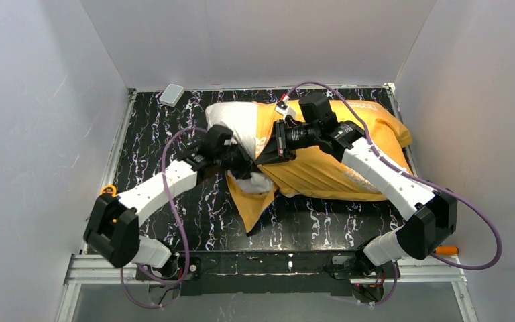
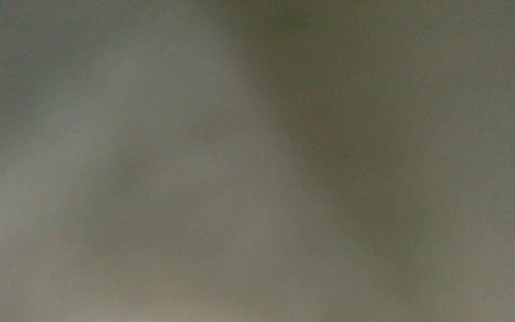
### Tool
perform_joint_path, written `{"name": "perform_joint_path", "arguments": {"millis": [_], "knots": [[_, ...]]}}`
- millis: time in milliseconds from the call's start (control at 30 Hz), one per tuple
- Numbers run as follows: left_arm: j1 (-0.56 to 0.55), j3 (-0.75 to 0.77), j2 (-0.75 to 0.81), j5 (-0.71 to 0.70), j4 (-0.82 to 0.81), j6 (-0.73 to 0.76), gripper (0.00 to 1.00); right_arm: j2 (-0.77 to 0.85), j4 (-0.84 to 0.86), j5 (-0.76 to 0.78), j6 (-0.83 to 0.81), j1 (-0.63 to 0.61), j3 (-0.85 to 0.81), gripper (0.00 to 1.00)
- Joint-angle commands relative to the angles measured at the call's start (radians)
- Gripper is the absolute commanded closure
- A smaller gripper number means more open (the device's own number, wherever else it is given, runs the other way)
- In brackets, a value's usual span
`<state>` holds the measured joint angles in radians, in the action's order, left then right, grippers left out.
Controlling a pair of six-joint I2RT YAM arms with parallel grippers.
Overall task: Put the pillow into the pillowcase
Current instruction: Stuff the pillow into the pillowcase.
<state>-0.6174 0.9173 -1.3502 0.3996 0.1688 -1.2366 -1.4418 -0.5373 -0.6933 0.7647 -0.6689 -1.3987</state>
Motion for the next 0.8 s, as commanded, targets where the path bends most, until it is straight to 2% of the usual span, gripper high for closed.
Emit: {"name": "perform_joint_path", "arguments": {"millis": [0, 67, 200, 400, 500, 633, 767], "knots": [[-0.007, 0.268, -0.120, -0.030, -0.235, 0.053, 0.94, 0.087, 0.419, -0.352, 0.259, -0.068, 0.014, 0.99], [-0.018, 0.338, -0.174, -0.030, -0.255, 0.063, 0.99, 0.081, 0.461, -0.381, 0.277, -0.083, 0.013, 0.99], [-0.084, 0.413, -0.280, 0.002, -0.322, 0.058, 1.00, 0.055, 0.528, -0.380, 0.295, -0.086, -0.027, 0.99], [-0.197, 0.331, -0.302, 0.053, -0.395, 0.051, 1.00, -0.001, 0.479, -0.251, 0.228, -0.049, -0.124, 0.99], [-0.212, 0.202, -0.219, 0.061, -0.399, 0.047, 1.00, -0.001, 0.387, -0.191, 0.184, 0.024, -0.126, 0.99], [-0.213, -0.032, -0.009, 0.008, -0.398, 0.020, 1.00, -0.011, 0.190, -0.155, 0.071, 0.125, -0.135, 0.99], [-0.217, -0.160, 0.151, 0.008, -0.397, -0.035, 1.00, -0.074, -0.040, -0.108, -0.109, 0.123, -0.261, 0.99]]}}
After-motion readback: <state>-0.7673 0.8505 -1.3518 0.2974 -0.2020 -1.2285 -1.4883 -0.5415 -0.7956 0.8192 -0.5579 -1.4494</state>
